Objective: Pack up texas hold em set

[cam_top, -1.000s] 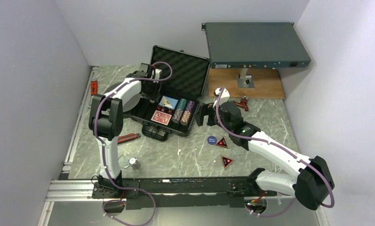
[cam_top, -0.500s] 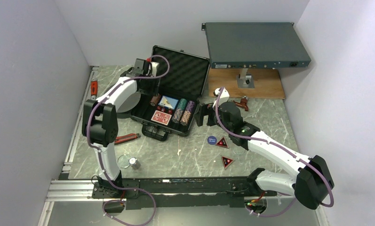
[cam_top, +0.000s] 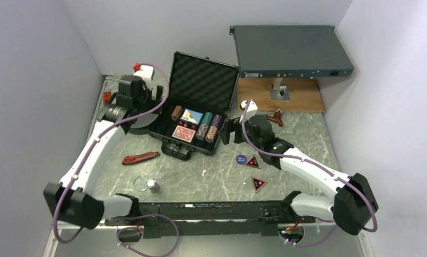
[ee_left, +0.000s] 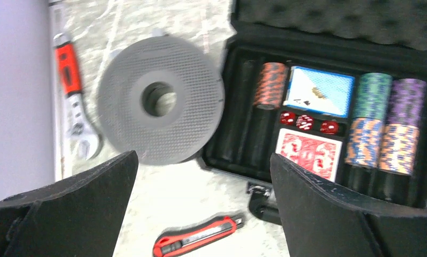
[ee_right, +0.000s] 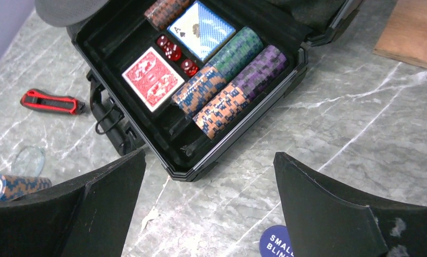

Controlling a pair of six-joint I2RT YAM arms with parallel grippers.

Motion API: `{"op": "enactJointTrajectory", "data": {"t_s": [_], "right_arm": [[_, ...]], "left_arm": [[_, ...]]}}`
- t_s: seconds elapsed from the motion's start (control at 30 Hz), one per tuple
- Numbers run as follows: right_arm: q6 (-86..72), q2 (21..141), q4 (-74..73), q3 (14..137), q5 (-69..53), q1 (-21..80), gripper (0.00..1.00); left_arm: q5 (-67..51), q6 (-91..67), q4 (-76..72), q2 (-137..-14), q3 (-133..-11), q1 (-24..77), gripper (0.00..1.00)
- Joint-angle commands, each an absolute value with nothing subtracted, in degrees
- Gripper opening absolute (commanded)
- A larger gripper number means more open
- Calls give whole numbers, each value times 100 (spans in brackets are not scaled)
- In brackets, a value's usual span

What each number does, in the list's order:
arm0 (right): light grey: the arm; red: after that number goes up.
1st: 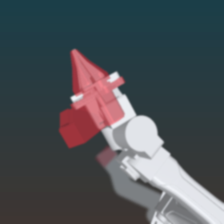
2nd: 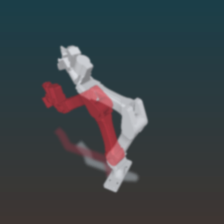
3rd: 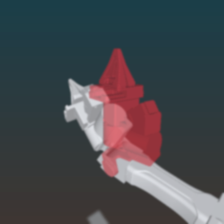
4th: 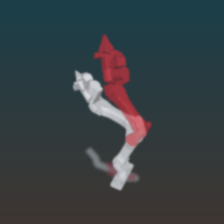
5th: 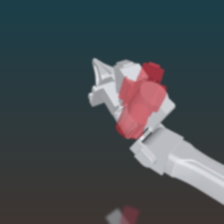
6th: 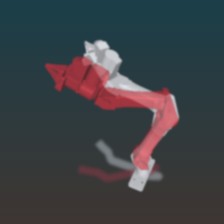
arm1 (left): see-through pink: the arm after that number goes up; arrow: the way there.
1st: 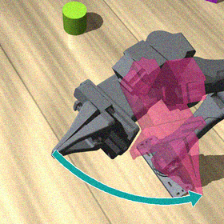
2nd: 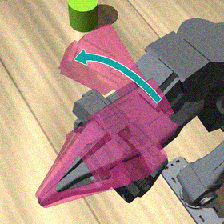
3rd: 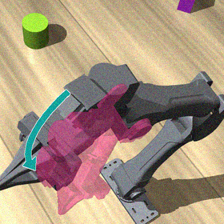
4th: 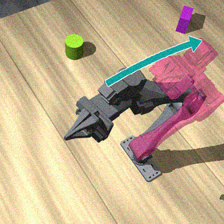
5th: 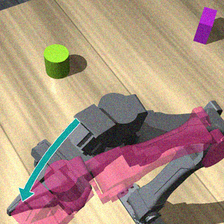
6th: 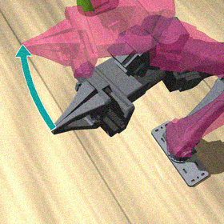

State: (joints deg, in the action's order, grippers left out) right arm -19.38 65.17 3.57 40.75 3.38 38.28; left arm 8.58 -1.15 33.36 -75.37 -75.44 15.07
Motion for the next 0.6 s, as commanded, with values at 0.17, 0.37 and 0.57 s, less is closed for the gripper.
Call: {"op": "enactJointTrajectory", "data": {"t_s": [0.17, 0.37, 0.57], "right_arm": [[-1781, 7268, 604, 4906, -796, 3863, 90], [-1662, 8135, 241, 5809, -835, 4299, 89], [-1626, 8866, 27, 6603, -935, 4649, 88]], "left_arm": [[2510, -618, 2930, -5923, -5937, 1414, 100], [3053, -554, 2761, -5528, -5538, 1367, 99], [3562, -741, 2884, -5438, -5559, 1315, 97]]}}
